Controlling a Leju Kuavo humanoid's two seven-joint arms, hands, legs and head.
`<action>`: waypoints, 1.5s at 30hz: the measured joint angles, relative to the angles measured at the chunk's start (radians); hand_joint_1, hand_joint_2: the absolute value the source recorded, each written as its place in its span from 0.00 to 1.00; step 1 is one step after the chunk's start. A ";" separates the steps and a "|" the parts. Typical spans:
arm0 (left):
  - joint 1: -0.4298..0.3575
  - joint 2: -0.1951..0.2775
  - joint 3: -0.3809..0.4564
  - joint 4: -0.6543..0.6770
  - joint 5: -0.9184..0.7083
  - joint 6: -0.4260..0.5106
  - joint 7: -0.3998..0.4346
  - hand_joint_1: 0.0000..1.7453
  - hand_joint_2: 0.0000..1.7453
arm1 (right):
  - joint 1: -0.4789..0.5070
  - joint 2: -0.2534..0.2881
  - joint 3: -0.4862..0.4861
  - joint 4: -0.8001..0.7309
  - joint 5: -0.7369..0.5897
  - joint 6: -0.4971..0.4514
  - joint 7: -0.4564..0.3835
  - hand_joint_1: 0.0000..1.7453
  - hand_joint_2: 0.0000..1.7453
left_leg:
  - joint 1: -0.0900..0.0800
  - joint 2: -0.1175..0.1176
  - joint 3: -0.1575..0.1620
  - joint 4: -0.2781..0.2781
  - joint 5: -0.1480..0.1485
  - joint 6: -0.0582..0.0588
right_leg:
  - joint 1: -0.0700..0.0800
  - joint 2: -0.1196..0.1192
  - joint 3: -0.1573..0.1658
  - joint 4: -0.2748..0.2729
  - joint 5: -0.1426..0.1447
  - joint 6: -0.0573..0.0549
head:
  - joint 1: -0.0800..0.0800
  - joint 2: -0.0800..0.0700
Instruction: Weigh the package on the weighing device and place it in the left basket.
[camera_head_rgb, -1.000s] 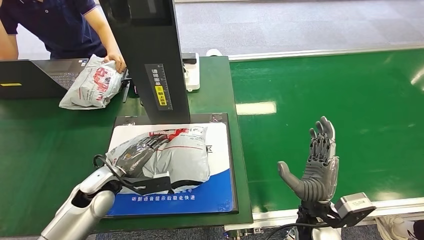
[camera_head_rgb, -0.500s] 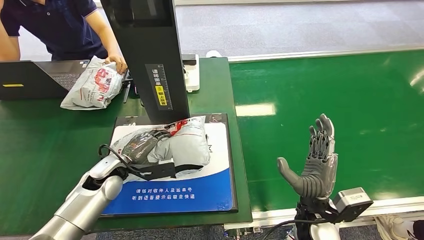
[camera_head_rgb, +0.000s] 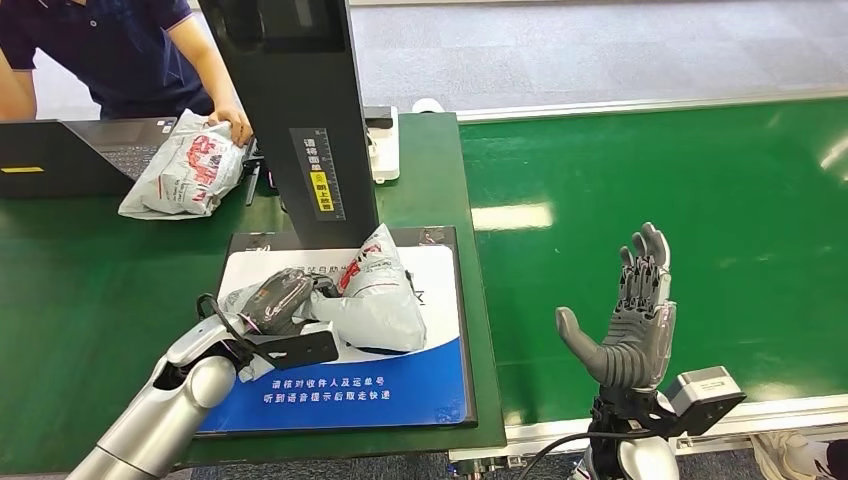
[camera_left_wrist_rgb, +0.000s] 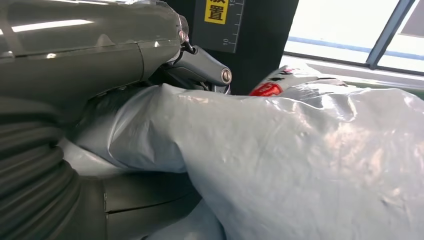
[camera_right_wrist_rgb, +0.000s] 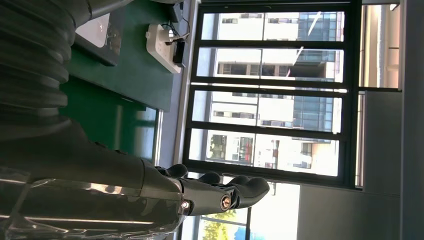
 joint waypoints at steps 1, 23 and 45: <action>0.002 0.000 0.001 -0.005 0.000 0.000 0.000 1.00 1.00 | 0.000 0.000 0.000 0.000 0.000 0.000 0.000 0.00 1.00 | 0.000 0.000 -0.001 0.000 0.000 0.000 | 0.000 0.000 -0.001 0.000 0.000 0.000 | 0.000 0.000; 0.036 -0.009 0.174 -0.148 0.249 0.102 -0.107 1.00 1.00 | -0.008 0.003 0.000 0.000 0.005 -0.021 0.006 0.00 1.00 | 0.000 0.000 -0.003 0.000 0.000 0.000 | 0.000 0.001 -0.004 0.000 0.000 0.000 | 0.000 0.000; 0.014 -0.086 0.325 -0.118 0.196 0.366 0.031 1.00 1.00 | 0.015 0.019 0.005 -0.011 0.015 -0.057 0.008 0.00 1.00 | 0.000 0.001 -0.004 0.000 0.000 0.000 | 0.000 0.001 -0.005 0.000 0.000 0.000 | 0.000 0.000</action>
